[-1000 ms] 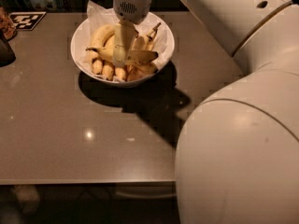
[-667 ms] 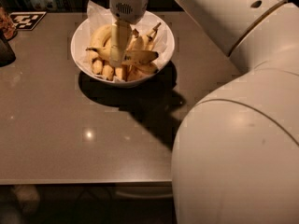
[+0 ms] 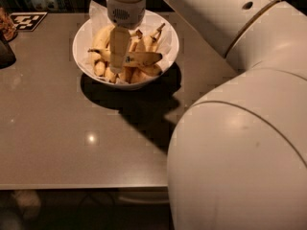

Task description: Pick banana from white bowl

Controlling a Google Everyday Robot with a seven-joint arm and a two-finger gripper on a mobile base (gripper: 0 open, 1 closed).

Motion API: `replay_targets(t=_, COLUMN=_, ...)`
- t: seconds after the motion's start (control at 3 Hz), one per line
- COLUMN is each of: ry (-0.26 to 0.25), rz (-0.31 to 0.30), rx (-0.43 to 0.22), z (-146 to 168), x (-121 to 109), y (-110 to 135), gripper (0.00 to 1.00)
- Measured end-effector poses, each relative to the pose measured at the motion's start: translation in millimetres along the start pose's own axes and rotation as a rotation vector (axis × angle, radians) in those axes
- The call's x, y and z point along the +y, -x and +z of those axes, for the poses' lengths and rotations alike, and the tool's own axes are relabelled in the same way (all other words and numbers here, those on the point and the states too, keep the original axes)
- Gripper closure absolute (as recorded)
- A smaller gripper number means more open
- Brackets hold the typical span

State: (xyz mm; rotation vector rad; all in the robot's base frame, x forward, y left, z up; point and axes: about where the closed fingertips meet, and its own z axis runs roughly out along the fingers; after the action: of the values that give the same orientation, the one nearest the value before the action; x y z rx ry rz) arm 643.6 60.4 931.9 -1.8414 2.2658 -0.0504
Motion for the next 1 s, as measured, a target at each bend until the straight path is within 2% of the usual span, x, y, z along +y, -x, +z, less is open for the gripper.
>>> replay_targets(t=1.0, ry=0.037, rz=0.037, rx=0.016, z=15, x=4, y=-11, gripper=0.16)
